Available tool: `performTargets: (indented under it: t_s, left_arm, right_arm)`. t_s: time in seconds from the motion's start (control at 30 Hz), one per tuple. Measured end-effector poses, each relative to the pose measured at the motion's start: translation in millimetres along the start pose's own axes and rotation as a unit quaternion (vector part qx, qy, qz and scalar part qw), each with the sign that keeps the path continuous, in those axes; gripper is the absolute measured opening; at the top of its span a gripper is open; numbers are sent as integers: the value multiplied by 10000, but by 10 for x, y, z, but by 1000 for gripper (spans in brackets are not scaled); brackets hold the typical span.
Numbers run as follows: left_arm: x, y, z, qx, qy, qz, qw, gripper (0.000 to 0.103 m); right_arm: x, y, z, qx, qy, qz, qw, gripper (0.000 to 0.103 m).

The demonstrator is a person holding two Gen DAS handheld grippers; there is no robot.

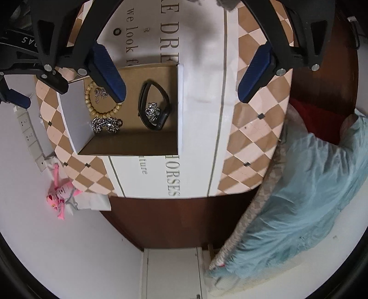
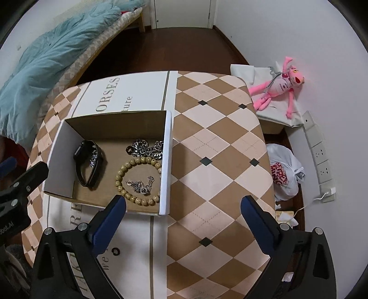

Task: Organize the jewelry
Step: 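Withdraw both tools from the box toward the last pieces on the cloth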

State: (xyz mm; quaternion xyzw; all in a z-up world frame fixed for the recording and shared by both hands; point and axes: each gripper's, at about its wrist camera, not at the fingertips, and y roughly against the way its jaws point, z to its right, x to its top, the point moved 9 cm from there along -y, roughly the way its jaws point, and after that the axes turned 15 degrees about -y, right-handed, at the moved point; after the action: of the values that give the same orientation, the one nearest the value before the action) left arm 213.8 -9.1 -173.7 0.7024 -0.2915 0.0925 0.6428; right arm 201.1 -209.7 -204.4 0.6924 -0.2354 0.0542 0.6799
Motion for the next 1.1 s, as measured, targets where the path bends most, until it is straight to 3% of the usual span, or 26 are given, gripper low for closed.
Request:
performTargets:
  t_s: [0.17,0.4,0.7,0.93,1.1]
  left_arm:
    - [-17,314,11,177,43,358,9992,99]
    - [-41,775,78,136,137,751,9970,99]
    - [-113,1264,73,218,296,1030,9940,99]
    - [-227,1233,54,432,284,887,9947,99]
    - [-626,743,-1,595,303,222,9975,99]
  right_arm:
    - [-3,313,52,10,-130,438,9990,101]
    - [10,968,73,8,-88,1207,9927,101]
    - [-122,1515,119,236,-205,1567,9872,101]
    - [-345,1264,155,417,-364,1074,9927,101]
    - [-702,673,81,413,-283,442,9978,101]
